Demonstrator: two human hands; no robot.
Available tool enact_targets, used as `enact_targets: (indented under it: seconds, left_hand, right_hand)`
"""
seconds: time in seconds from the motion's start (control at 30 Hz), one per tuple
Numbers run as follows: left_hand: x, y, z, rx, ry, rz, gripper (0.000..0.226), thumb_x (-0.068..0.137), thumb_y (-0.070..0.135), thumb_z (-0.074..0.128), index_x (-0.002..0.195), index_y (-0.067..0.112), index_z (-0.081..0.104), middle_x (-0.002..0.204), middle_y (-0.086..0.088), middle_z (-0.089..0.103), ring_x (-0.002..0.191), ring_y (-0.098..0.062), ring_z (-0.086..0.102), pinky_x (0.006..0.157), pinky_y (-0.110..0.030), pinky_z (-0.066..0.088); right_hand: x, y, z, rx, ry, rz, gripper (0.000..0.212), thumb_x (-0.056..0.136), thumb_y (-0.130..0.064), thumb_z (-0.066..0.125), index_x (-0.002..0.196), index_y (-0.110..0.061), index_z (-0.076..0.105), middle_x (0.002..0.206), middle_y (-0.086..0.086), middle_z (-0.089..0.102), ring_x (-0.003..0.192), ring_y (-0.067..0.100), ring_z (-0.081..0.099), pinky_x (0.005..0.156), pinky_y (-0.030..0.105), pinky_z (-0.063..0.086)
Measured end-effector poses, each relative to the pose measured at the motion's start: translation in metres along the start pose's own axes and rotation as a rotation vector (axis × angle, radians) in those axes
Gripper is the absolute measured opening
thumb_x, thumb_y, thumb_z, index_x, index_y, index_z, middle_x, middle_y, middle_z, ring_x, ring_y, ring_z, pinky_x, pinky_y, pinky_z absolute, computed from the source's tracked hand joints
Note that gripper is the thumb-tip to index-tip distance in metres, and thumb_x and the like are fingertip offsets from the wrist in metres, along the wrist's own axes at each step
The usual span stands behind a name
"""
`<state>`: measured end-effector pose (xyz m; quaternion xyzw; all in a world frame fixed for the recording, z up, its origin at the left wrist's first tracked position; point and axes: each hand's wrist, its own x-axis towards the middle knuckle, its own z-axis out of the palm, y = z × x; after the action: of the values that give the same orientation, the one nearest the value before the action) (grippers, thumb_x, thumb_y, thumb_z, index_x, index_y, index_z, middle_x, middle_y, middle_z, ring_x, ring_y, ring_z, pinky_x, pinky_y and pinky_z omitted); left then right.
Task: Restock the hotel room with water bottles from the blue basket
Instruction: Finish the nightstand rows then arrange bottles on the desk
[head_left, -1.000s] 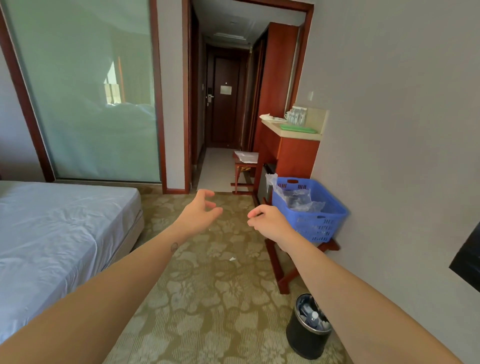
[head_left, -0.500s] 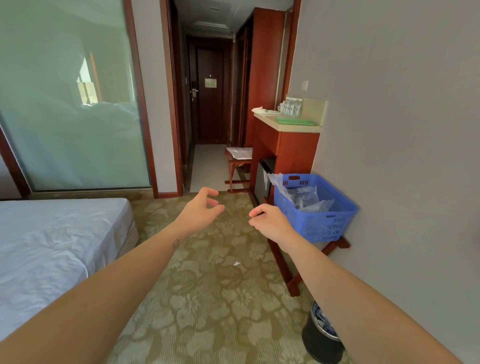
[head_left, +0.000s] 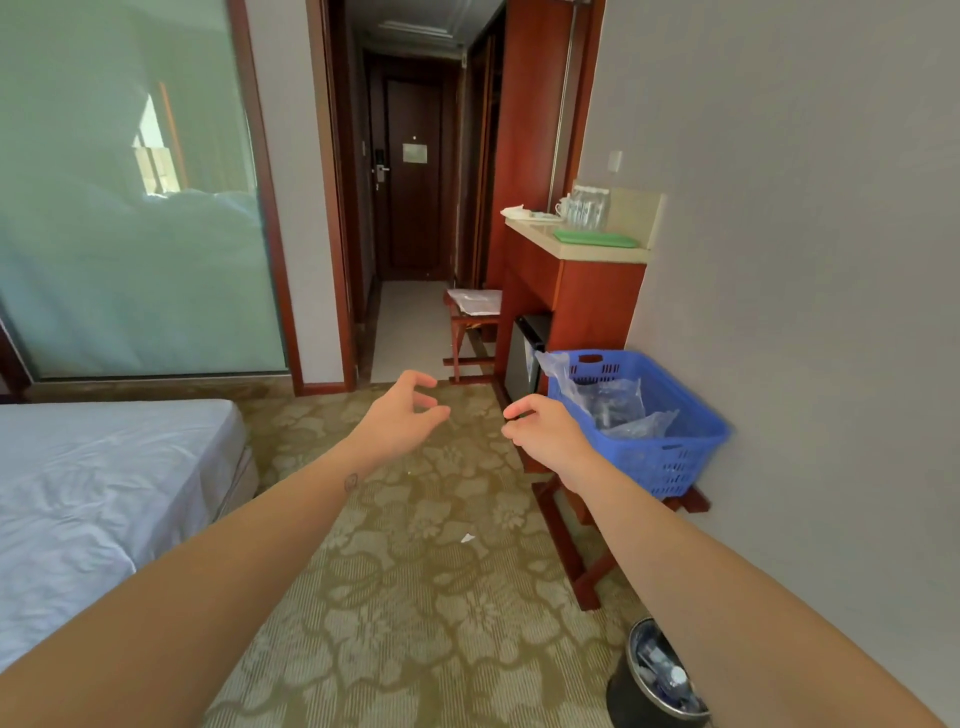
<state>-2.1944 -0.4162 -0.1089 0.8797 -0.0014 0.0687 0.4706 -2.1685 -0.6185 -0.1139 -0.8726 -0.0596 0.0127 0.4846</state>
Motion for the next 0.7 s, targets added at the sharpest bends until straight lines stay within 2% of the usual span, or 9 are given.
enact_targets:
  seconds: [0.1,0.2,0.27,0.37,0.47,0.57,0.63,0.7]
  left_hand:
    - [0.028,0.000,0.001,0.002,0.014,-0.013,0.045,0.097,0.032,0.057,0.137,0.022,0.040,0.124,0.002,0.059,0.098,-0.012,0.060,0.068,-0.021,0.046]
    - [0.062,0.005,0.010,0.003,0.021,-0.007,0.046,0.097,0.033,0.058,0.137,0.021,0.039,0.124,0.000,0.059,0.104,-0.016,0.059,0.080,-0.027,0.045]
    - [0.083,0.009,0.017,0.002,0.020,0.004,0.046,0.097,0.033,0.058,0.137,0.021,0.039,0.123,0.001,0.059,0.101,-0.014,0.058,0.082,-0.028,0.043]
    - [0.117,0.016,0.031,0.009,0.007,0.025,0.046,0.097,0.034,0.057,0.137,0.023,0.039,0.121,0.003,0.058,0.094,-0.006,0.057,0.076,-0.026,0.041]
    - [0.148,0.020,0.044,0.004,0.004,0.041,0.046,0.097,0.035,0.057,0.137,0.023,0.039,0.121,0.004,0.057,0.095,-0.008,0.057,0.073,-0.024,0.041]
    - [0.177,0.022,0.058,-0.007,0.008,0.056,0.047,0.096,0.035,0.057,0.137,0.023,0.038,0.118,0.006,0.056,0.094,-0.010,0.058,0.068,-0.020,0.041]
    - [0.191,0.020,0.067,-0.013,0.010,0.056,0.047,0.096,0.035,0.057,0.137,0.023,0.038,0.113,0.008,0.056,0.091,-0.005,0.057,0.064,-0.017,0.040]
    - [0.203,0.014,0.077,-0.016,-0.003,0.043,0.046,0.096,0.036,0.057,0.136,0.024,0.039,0.115,0.008,0.057,0.090,-0.001,0.057,0.063,-0.018,0.040]
  right_hand:
    - [0.029,-0.003,-0.002,0.006,-0.018,-0.024,0.011,0.089,-0.016,0.063,0.089,-0.027,0.060,0.092,-0.003,0.063,0.098,0.019,0.064,0.090,0.033,0.051]
    - [0.062,-0.002,-0.008,0.015,-0.013,-0.035,0.014,0.087,-0.016,0.064,0.085,-0.029,0.060,0.088,-0.004,0.063,0.095,0.019,0.064,0.088,0.032,0.051]
    - [0.081,0.000,-0.015,0.014,-0.018,-0.032,0.014,0.087,-0.015,0.063,0.085,-0.029,0.060,0.090,-0.004,0.064,0.095,0.019,0.065,0.086,0.031,0.052]
    - [0.112,0.004,-0.032,0.005,-0.002,-0.034,0.014,0.088,-0.014,0.063,0.086,-0.028,0.060,0.087,-0.003,0.062,0.093,0.020,0.066,0.078,0.028,0.051]
    - [0.137,0.009,-0.051,-0.003,0.017,-0.050,0.016,0.090,-0.011,0.061,0.086,-0.026,0.059,0.085,-0.004,0.058,0.093,0.023,0.066,0.076,0.029,0.052]
    - [0.160,0.016,-0.065,0.003,0.035,-0.045,0.016,0.090,-0.010,0.061,0.087,-0.026,0.060,0.096,0.002,0.063,0.095,0.023,0.066,0.067,0.023,0.049]
    - [0.173,0.024,-0.069,-0.001,0.038,-0.032,0.013,0.091,-0.010,0.061,0.090,-0.024,0.061,0.103,0.007,0.064,0.098,0.024,0.066,0.067,0.022,0.046]
    - [0.184,0.032,-0.068,-0.011,0.029,-0.021,0.012,0.091,-0.010,0.061,0.092,-0.021,0.060,0.098,0.006,0.063,0.098,0.025,0.066,0.073,0.025,0.047]
